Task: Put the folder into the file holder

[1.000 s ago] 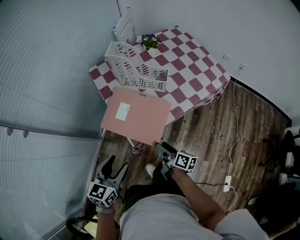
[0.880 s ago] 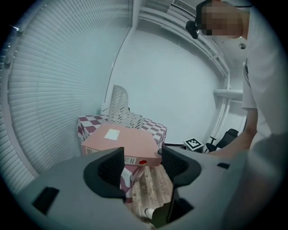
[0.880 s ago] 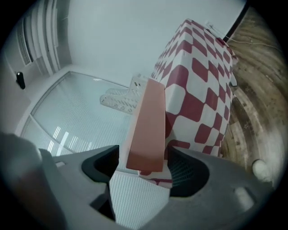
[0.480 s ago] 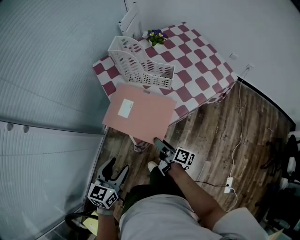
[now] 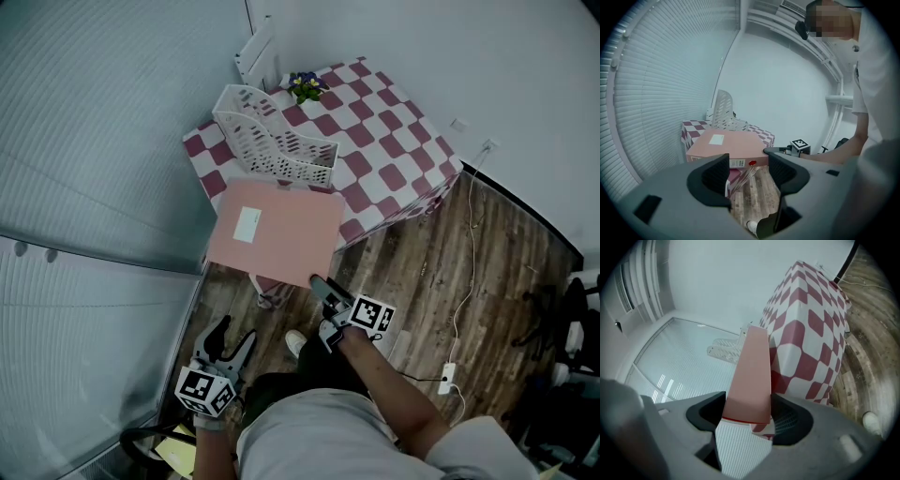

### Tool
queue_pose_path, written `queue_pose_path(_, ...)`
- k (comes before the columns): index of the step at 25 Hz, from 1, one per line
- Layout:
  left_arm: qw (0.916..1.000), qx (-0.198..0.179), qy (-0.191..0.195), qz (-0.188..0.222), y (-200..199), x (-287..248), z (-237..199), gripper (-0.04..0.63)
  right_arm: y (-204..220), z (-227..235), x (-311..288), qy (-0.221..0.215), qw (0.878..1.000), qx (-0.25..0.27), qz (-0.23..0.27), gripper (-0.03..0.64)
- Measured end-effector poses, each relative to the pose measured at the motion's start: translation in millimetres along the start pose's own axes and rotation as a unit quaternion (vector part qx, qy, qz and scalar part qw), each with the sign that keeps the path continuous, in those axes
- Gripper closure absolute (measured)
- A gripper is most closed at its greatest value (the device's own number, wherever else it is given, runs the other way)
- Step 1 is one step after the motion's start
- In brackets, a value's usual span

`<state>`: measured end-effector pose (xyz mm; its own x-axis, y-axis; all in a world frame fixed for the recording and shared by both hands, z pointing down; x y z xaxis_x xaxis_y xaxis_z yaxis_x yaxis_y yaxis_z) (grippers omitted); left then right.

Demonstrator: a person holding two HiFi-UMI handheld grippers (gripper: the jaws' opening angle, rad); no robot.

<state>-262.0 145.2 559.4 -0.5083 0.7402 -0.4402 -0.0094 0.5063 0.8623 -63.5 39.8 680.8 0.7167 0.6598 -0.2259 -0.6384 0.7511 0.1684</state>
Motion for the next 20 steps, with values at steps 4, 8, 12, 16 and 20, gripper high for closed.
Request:
queue_pose_path(4, 0.9999, 0.004, 0.003, 0.015, -11.3, -5.4, 9.9, 0.356, -28.7, -18.4, 15.7, 0.006, 0.999, 0.034, 0.024, 0.319)
queue_pose_path(8, 0.9996, 0.002, 0.01, 0.026, -24.4, -13.2, 21.0, 0.356, -56.1, -38.0, 27.3, 0.01, 0.997, 0.066, 0.043, 0.321)
queue_pose_path(12, 0.9992, 0.001, 0.015, 0.036, -34.7, -20.7, 27.7, 0.356, -84.9, -64.2, 33.2, 0.007, 0.99, 0.12, 0.067, 0.322)
queue_pose_path(16, 0.9987, 0.001, 0.018, 0.048, -45.1, -27.6, 30.1, 0.356, -107.2, -96.3, 33.4, -0.002, 0.982, 0.17, 0.084, 0.325)
queue_pose_path(20, 0.998, 0.002, 0.018, 0.061, -58.6, -32.9, 31.5, 0.356, -125.9, -125.7, 32.4, -0.009, 0.97, 0.225, 0.093, 0.325)
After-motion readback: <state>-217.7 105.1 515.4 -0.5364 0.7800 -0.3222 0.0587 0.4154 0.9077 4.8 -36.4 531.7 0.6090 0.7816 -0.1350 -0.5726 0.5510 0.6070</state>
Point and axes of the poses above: the fingertips, and each gripper's own axes: x backward along the fingers, z to its right, y out of its underside, the point moved 3 cm from there along x, backward along the fingers, and after that the axes turned 3 degrees about -x, right-handed, at the moved point
